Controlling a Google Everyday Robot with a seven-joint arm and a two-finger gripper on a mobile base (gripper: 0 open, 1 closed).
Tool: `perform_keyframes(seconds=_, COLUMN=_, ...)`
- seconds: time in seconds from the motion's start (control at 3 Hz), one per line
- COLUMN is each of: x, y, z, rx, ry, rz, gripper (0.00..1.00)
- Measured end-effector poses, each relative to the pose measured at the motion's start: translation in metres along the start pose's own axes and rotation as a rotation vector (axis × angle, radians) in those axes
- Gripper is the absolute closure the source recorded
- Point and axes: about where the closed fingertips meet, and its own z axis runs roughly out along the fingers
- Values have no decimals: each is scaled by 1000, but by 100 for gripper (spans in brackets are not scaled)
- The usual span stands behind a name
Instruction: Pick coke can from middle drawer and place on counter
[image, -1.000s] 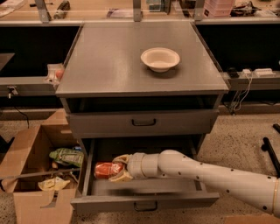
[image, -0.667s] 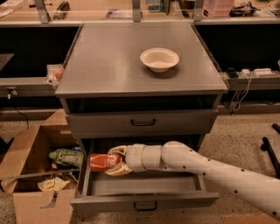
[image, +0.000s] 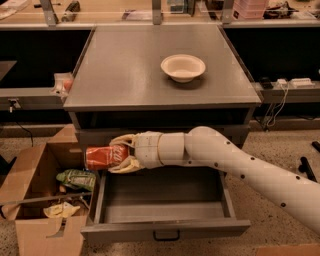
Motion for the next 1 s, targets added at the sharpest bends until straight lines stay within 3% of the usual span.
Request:
perform_keyframes(seconds=0.33, x=0, y=0, z=0, rx=0, ry=0, rz=0, gripper=100)
perform_keyframes(seconds=1.0, x=-67, y=-90, z=-29, rx=147, ry=-85, rz=-75, gripper=100)
